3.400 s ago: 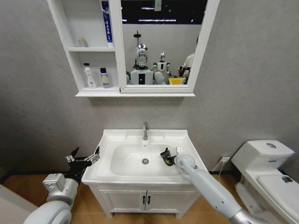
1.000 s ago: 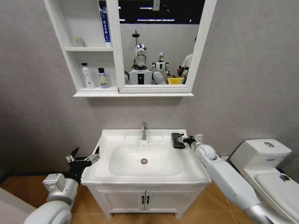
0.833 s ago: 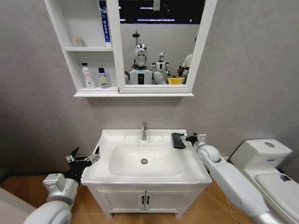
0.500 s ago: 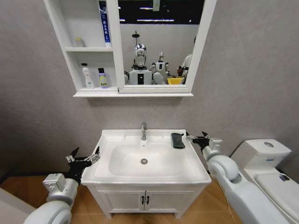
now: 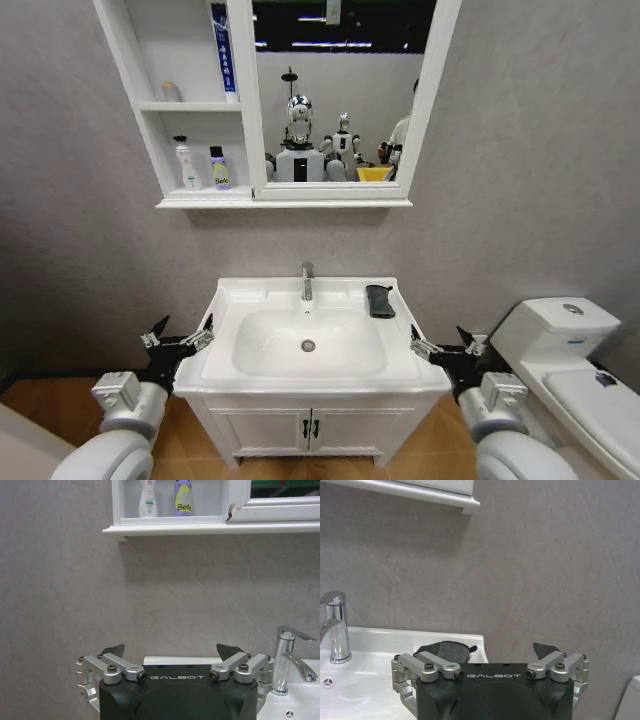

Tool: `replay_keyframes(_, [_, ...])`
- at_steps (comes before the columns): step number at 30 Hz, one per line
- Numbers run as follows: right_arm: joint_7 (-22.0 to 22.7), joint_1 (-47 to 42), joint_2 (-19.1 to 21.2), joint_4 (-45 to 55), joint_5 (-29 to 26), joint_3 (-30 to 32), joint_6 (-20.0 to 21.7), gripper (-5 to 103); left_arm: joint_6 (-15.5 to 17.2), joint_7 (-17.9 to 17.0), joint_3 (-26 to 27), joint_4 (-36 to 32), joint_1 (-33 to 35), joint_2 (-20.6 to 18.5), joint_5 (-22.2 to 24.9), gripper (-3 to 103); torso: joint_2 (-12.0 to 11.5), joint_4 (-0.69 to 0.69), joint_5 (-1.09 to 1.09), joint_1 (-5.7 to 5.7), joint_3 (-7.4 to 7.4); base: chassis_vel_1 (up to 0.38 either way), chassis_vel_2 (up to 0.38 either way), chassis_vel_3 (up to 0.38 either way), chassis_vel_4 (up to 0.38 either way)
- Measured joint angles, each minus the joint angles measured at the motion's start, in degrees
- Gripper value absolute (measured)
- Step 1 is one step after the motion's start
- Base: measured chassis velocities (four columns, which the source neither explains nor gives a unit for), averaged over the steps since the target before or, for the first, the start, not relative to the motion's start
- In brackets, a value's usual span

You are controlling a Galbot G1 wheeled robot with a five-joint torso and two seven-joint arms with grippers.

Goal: Move facial cleanser and shampoo from washbasin to cabinet, then wipe washbasin with towel.

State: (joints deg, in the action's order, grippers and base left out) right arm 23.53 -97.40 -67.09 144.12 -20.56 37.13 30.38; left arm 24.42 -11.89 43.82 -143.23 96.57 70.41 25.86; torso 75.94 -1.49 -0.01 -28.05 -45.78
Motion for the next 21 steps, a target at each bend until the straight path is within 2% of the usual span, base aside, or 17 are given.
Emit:
replay_keyframes(2, [0.6, 1.1, 0.7, -0.2, -0.9, -0.5, 2.0, 100, 0.0, 0.0, 0.0, 0.0, 0.0, 0.0, 0.0, 100, 0.0, 0.01, 0.0, -0.02, -0.01, 0.0, 0.0, 0.0, 0.0])
replay_keyframes(10, [0.7, 1.0, 1.2, -0.5, -1.3, -1.1, 2.8, 100, 0.0, 0.0, 0.0, 0.0, 0.0, 0.0, 0.0, 100, 0.0, -0.02, -0.01, -0.03, -0.01, 0.051, -0.049, -0.055, 0.06])
replay_keyframes(21, [0.8, -0.2, 0.5, -0.7, -1.0, -1.8, 2.8, 100, 0.0, 0.0, 0.0, 0.0, 0.0, 0.0, 0.0, 100, 0.0, -0.02, 0.0, 0.01, 0.0, 0.213, -0.208, -0.217, 0.207])
